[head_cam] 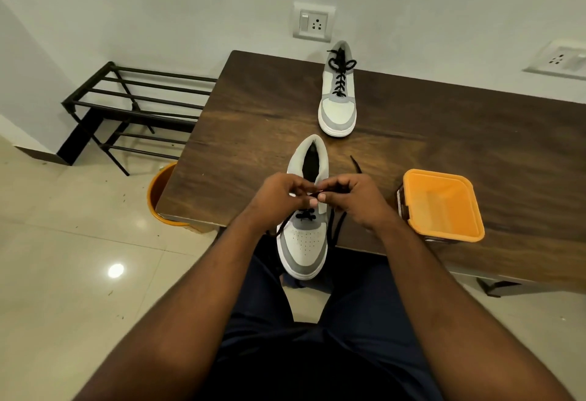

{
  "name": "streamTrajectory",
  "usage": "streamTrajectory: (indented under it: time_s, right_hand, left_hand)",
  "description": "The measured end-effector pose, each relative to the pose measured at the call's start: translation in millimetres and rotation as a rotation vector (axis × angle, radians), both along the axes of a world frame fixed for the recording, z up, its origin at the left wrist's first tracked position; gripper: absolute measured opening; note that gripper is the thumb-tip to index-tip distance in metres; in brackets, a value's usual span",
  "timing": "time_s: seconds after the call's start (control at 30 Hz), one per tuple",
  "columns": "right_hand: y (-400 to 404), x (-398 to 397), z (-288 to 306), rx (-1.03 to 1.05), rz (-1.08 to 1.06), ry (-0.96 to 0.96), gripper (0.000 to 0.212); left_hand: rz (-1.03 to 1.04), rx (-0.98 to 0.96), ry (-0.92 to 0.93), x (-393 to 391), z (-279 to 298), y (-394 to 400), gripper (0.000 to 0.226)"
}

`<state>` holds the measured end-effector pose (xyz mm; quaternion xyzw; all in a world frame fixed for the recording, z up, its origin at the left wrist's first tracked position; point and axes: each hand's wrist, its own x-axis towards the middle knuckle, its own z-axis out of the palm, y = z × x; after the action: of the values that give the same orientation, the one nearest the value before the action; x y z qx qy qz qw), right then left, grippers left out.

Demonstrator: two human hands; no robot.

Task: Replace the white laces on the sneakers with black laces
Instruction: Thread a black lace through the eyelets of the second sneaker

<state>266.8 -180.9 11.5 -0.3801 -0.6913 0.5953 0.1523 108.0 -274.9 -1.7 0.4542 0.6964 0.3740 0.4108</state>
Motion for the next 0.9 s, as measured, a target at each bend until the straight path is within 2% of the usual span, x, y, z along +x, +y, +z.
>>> streamTrajectory:
  time_s: [0.07,0.2,0.23,0.37,0.5,0.6,0.73,0.8,0.9]
  right_hand:
    - [3,4,-2,-0.023,-0.062,0.021,0.018]
    - [3,13,-13,-0.015,-0.13,0.004,0.02]
    - [2,13,-15,-0.012,-0.133,0.007,0.021]
    - [-5,2,-10,-0.058,-0.13,0.063,0.018]
    - [-1,-4,-7,-0.009,-0.165,0.072,0.02]
    - [3,-4,-12,0.06,-0.136,0.042,0.022]
    - [2,-7,-20,0.043,-0.136,0.053,0.028]
    - [4,-9,-26,0.052,-0.208,0.028,0.027]
    - [6,-12,-39,0.148,-0.338,-0.123,0.015]
  left_hand:
    - [0.053,-0.007,0.086,-1,0,-2,0.017]
    - [0.053,-0.077,0.156,-11,1,-5,0.011]
    - [0.038,-0.079,0.125,-10,3,-4,0.012]
    - [0.104,0.031,-0.205,2,5,1,0.019]
    - [0.194,0.002,-0.298,9,3,4,0.014]
    - [0.239,-0.036,-0.265,11,3,7,0.01]
    - [0.224,-0.046,-0.173,6,0,12,0.007]
    - [0.236,-0.072,-0.094,0,-3,14,0.008]
    - [0.26,-0.062,-0.038,0,-9,14,0.014]
